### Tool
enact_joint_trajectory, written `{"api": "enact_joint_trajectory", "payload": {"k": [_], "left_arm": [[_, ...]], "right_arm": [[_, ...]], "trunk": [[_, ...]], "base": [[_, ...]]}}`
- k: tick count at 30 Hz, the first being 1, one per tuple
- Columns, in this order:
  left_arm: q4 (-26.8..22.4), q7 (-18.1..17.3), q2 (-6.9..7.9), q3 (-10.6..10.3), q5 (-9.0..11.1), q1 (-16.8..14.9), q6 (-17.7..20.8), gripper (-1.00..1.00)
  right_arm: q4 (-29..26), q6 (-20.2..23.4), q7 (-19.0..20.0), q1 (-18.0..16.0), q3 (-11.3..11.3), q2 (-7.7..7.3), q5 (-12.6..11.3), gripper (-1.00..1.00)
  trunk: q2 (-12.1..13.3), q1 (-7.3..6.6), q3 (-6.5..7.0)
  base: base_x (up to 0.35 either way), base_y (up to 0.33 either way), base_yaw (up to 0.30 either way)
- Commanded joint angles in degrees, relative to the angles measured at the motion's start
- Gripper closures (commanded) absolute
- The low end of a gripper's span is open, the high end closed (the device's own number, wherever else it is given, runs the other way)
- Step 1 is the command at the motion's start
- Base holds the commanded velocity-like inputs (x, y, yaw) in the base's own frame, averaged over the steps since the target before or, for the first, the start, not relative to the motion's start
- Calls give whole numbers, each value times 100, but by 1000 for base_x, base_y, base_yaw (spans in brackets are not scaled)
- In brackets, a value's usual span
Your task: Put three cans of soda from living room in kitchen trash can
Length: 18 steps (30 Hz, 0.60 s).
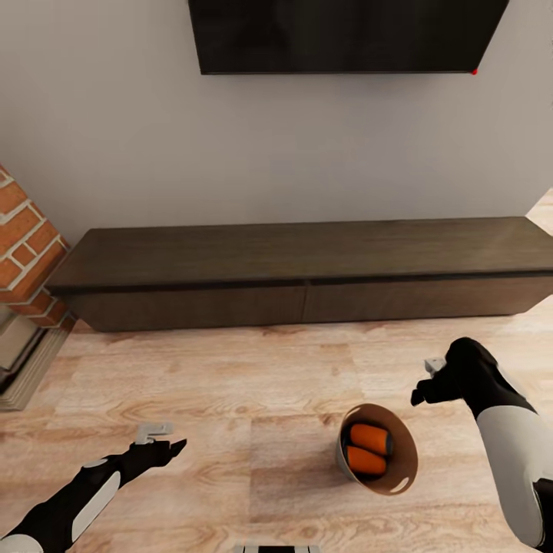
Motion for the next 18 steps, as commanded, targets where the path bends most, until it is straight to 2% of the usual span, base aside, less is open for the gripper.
{"api": "enact_joint_trajectory", "payload": {"k": [1, 4, 7, 8, 14, 15, 16, 17, 18], "left_arm": [[-8, 68, -13, 0, -1, -5, 61, -100], [-48, 235, -26, 0, -7, -10, 247, -100], [-57, 278, -29, 0, -8, -12, 323, -100], [-54, 295, -30, 0, -9, -9, 352, -100], [-68, 323, -25, 8, -9, 3, 392, -100], [-86, 325, -24, 18, -10, 8, 389, -100], [-108, 326, -24, 21, -10, 9, 387, -100], [-266, 329, -24, 30, -10, 11, 383, -100], [-348, 330, -22, 32, -10, 12, 384, -100]], "right_arm": [[-272, 0, 124, 116, 2, 3, 0, -100], [-991, 0, 408, 485, 5, 10, 1, -100], [-1464, 0, 498, 739, 9, 19, 0, -100], [-1775, 0, 572, 907, 10, 24, 0, -100], [-2736, 0, 1009, 1483, 16, 36, 5, -100], [-3137, 0, 1124, 1768, 19, 50, 6, -100], [-3270, 0, 1146, 1871, 19, 53, 7, -100], [-3622, 0, 1191, 2176, 25, 67, 7, -100], [-3721, 0, 1204, 2268, 24, 73, 7, -100]], "trunk": [[42, -22, 18], [162, -88, 72], [282, -154, 126], [322, -176, 144], [563, -308, 252], [603, -330, 270], [643, -352, 288], [683, -374, 306], [723, -396, 324]], "base": [[0, 0, 0], [0, 0, 0], [0, 0, 0], [0, 0, 0], [0, 0, 0], [0, 0, 0], [0, 0, 0], [0, 0, 0], [0, 0, 0]]}}
